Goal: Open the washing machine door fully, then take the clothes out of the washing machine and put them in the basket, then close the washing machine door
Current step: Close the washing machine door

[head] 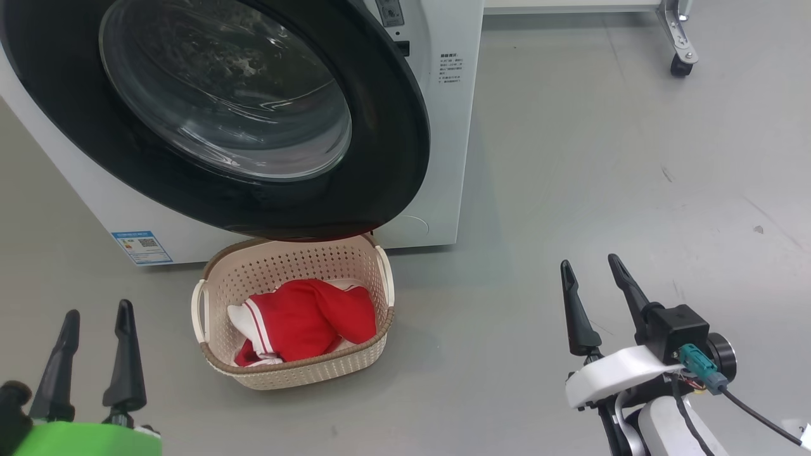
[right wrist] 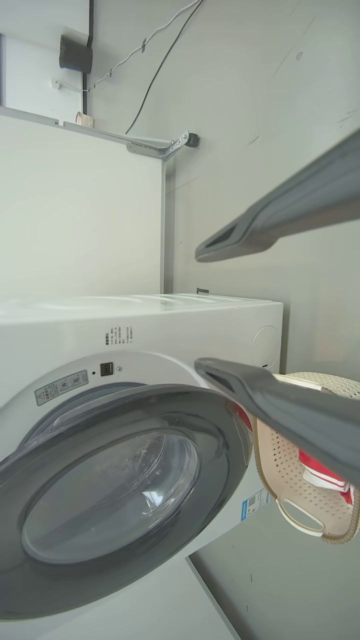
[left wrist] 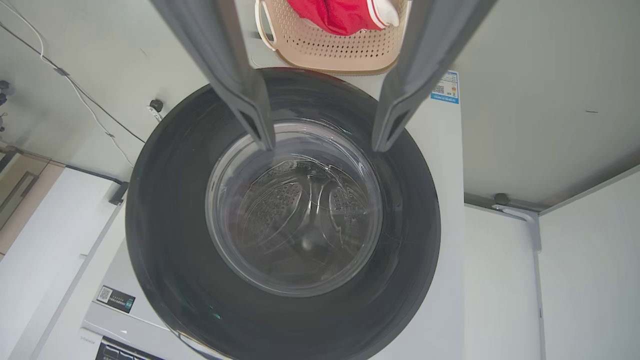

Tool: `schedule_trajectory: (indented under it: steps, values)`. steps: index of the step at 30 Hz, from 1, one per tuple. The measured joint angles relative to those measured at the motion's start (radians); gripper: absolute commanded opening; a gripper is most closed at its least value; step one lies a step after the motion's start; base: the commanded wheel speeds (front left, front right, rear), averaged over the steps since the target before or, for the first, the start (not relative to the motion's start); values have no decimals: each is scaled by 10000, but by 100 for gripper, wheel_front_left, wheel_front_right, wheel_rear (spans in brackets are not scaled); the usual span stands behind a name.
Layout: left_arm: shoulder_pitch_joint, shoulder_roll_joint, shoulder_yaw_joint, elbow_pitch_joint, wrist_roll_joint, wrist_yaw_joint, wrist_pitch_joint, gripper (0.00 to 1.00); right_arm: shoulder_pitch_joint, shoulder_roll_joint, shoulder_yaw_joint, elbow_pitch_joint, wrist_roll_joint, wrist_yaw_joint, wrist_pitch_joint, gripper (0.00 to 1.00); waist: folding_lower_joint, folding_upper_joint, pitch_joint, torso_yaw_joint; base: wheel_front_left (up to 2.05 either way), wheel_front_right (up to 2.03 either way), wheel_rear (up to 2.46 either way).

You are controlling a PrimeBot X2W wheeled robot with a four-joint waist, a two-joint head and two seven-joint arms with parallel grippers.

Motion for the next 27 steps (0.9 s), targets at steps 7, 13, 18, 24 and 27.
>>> schedule_trajectory:
  steps: [7, 13, 18, 24, 27]
  values:
    - [412, 161, -407, 65, 1246, 673, -98, 100, 149, 2, -8, 8, 0, 4, 0, 100, 0, 0, -84, -53, 0, 0, 0]
    - [587, 153, -704, 171, 1887, 1060, -102, 100, 325, 2, -12, 10, 0, 4, 0, 100, 0, 0, -109, -63, 0, 0, 0]
    - [660, -8, -884, 236, 1985, 1166, -104, 100, 359, 4, -12, 23, 0, 4, 0, 100, 0, 0, -127, -50, 0, 0, 0]
    - [681, -217, -943, 324, 2245, 1256, -105, 100, 460, 8, -12, 42, 0, 4, 0, 100, 0, 0, -127, -28, 0, 0, 0]
    - [684, -247, -941, 339, 2295, 1312, -186, 100, 468, 10, -12, 48, 0, 4, 0, 100, 0, 0, -129, -21, 0, 0, 0]
